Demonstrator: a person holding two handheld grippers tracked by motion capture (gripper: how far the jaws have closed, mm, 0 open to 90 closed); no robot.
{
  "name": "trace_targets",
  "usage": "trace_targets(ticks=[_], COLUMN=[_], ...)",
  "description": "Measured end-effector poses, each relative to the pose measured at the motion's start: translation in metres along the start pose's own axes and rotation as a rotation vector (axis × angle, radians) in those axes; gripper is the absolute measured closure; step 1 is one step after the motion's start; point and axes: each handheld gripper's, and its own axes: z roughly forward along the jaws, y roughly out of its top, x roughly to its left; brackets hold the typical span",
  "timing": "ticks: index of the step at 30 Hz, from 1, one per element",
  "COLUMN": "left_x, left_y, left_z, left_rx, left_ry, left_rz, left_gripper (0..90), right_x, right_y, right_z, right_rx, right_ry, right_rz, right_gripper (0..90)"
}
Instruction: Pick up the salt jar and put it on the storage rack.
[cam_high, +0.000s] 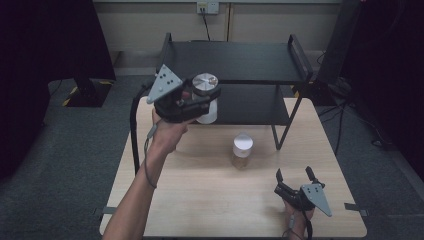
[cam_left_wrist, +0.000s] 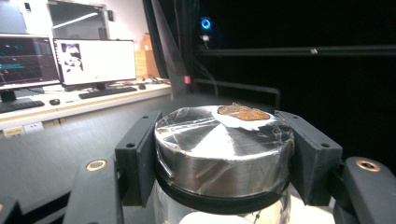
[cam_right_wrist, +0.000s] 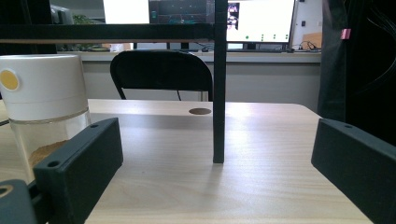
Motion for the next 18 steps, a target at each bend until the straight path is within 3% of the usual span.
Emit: trace_targets(ticks=[1, 4, 8, 11, 16, 18], left_x=[0.0, 0.001, 0.002, -0.003, -0.005, -0.007], left_y=[0.0, 0.02, 0.03, 0.034, 0.031, 0.028], left_z=[0.0, 0.011, 0.026, 0.043, 0.073, 0.085], left_rx=[0.0, -0.009, -0.036, -0.033, -0.022, -0.027], left_ry=[0.0, 0.051, 0.107, 0.172, 0.231, 0.273], left_rz=[0.0, -0.017, -0.081, -0.064, -0.009, -0.017], left_gripper=[35.2, 35.2, 35.2, 35.3, 35.2, 35.3], right_x=[0.0, 0.0, 0.0, -0.001, -0.001, -0.002], right_y=[0.0, 0.0, 0.0, 0.0, 0.0, 0.0], right_z=[0.0, 0.0, 0.0, 0.0, 0.0, 0.0], right_rx=[0.0, 0.0, 0.0, -0.001, 0.0, 0.0], right_ry=[0.0, 0.001, 0.002, 0.006, 0.007, 0.011], right_rz=[0.0, 0.001, 0.001, 0.001, 0.002, 0.001], right_gripper=[0.6, 0.7, 0.7, 0.8, 0.8, 0.7])
